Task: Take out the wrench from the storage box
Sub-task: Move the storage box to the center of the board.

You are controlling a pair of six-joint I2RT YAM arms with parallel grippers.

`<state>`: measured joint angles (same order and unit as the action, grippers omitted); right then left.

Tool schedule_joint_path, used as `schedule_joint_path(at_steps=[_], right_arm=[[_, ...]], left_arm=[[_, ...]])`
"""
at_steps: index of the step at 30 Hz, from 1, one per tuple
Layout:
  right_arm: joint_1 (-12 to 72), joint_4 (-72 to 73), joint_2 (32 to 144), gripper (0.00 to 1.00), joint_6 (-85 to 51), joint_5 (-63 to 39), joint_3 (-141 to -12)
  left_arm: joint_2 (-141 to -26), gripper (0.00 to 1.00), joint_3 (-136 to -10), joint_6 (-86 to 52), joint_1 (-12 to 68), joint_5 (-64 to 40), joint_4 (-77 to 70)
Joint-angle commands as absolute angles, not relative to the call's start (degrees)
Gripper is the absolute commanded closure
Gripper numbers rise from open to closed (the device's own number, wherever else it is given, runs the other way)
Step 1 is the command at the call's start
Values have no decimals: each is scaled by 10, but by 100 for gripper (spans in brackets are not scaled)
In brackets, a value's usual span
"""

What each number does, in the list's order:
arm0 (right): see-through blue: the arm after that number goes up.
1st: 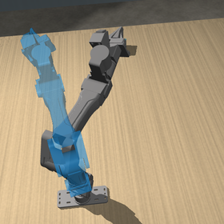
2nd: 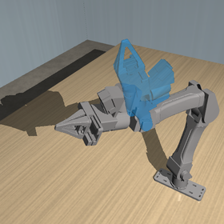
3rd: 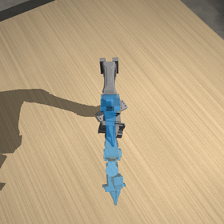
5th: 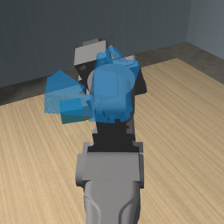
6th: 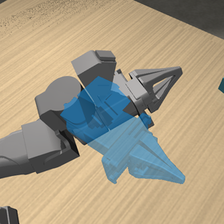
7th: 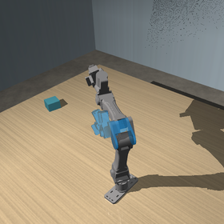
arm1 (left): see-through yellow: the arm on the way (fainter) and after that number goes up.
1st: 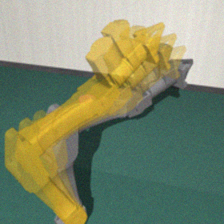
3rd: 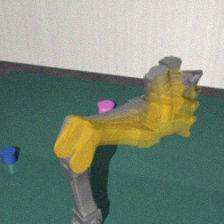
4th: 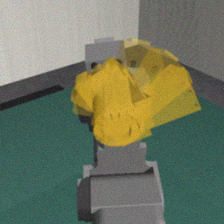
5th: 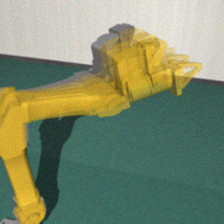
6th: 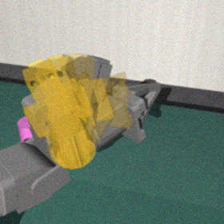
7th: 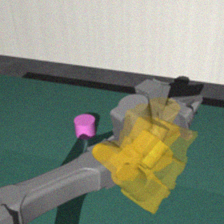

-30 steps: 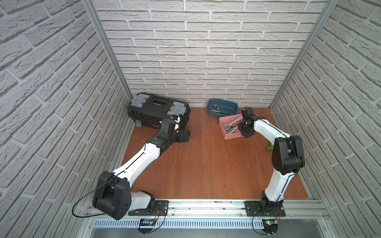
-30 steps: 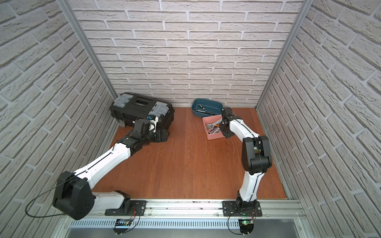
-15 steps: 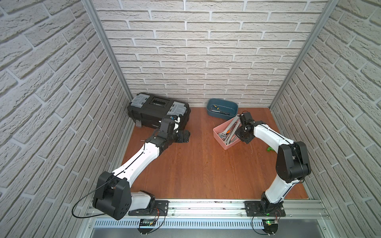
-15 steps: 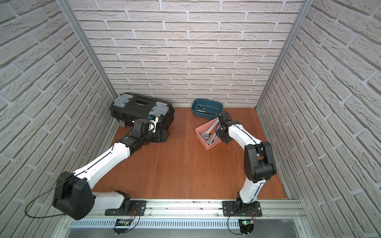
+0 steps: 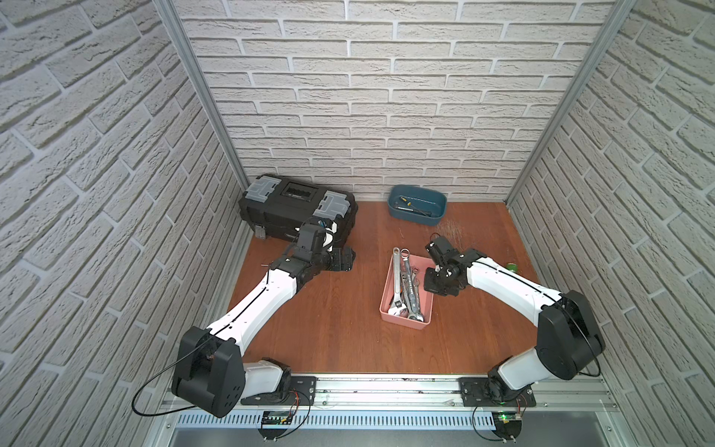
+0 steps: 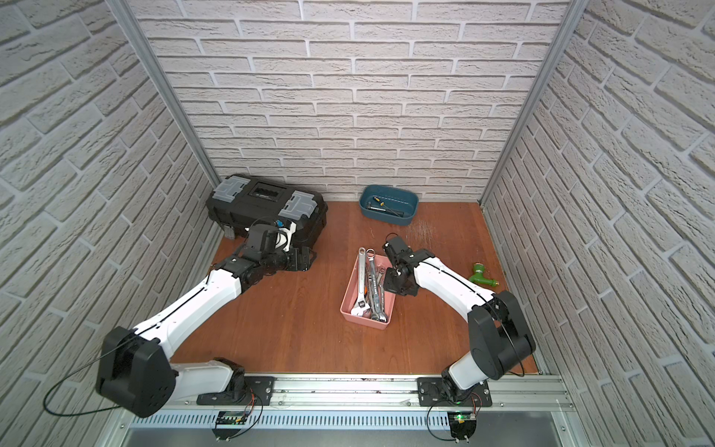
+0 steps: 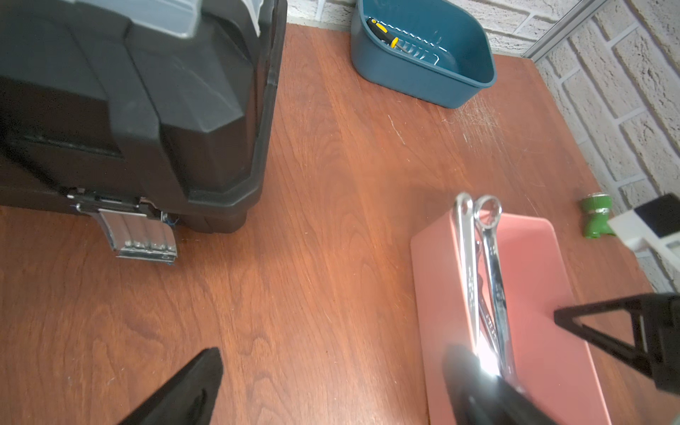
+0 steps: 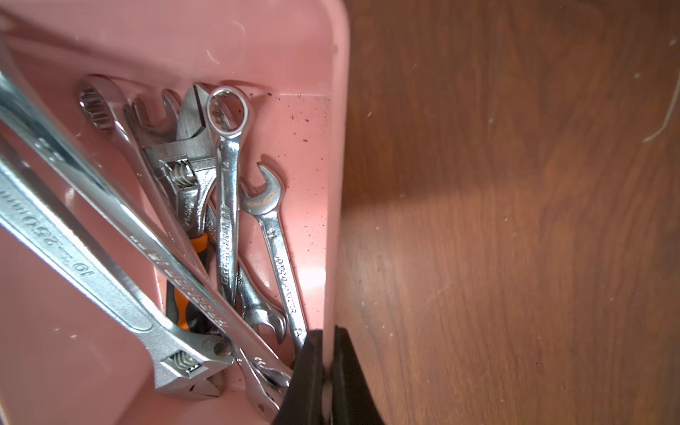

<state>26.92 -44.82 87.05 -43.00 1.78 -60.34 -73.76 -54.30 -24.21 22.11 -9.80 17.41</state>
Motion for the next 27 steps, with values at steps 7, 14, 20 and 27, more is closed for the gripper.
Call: schedule_joint_path(at_steps=[7, 14, 20, 27], right_arm=[[365, -458, 847, 96, -421, -11, -598], [374, -463, 860, 76, -425, -3, -630], [374, -536, 854, 58, -368, 35, -673], [454, -594, 850, 55, -304, 73, -746]], left_arm=[[-704, 2, -501, -259, 211, -121, 184], [-692, 2, -493, -267, 205, -128, 192], [-682, 2, -491, -266, 187, -138, 203], [-661, 2, -483, -265, 163, -159, 212]])
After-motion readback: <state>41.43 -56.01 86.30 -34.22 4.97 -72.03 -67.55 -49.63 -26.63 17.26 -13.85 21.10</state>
